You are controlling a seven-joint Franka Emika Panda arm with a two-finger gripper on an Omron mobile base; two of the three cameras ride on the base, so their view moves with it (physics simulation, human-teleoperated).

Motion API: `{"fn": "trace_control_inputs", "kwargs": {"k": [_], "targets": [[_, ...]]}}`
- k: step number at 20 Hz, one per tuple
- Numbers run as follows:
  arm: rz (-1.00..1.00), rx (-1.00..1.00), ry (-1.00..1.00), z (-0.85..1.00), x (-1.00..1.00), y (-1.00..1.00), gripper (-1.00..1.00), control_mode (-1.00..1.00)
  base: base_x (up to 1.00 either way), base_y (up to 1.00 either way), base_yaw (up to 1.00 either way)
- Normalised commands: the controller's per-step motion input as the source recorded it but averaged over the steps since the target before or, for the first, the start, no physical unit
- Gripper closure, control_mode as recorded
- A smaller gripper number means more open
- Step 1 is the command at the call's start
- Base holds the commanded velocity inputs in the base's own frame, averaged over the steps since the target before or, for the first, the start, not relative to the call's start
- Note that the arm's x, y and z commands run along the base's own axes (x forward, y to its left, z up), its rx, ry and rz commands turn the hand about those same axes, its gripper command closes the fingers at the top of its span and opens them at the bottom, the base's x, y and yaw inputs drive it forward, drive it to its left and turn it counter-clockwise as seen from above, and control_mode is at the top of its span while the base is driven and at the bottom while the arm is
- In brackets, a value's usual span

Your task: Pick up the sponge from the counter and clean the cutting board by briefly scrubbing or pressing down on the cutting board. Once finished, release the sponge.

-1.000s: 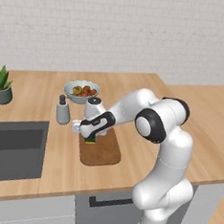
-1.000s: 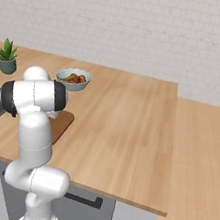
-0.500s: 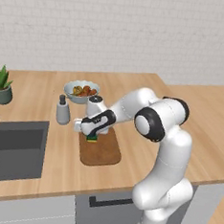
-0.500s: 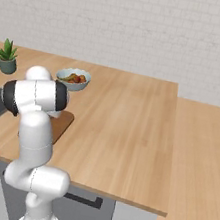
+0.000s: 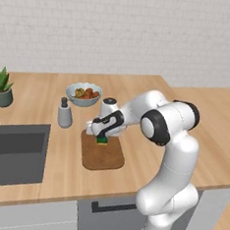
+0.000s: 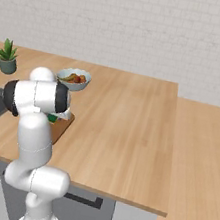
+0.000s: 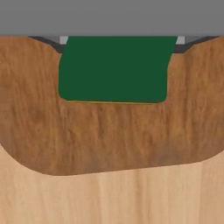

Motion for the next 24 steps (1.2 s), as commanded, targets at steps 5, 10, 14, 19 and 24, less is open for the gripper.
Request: {"fn": "trace_control_inputs", "kwargs": {"k": [5,10,14,19,24], "targets": [[0.08,0.01,0.00,-0.25,0.08,-0.55,1.00,-1.00,0.00,0.00,0.00],[0.11,0.00,0.00,-0.23,0.02,-0.52,1.00,-1.00,0.00,0.00,0.00],[0.12,0.00,0.00,-0.22,0.00,-0.53,1.00,-1.00,0.00,0.00,0.00],[0.10,0.00,-0.01,-0.16,-0.01,-0.52,1.00,-1.00,0.00,0.00,0.00],[0.13,-0.01,-0.05,-0.06,-0.15,-0.45,1.00,-1.00,0.00,0.00,0.00]]}}
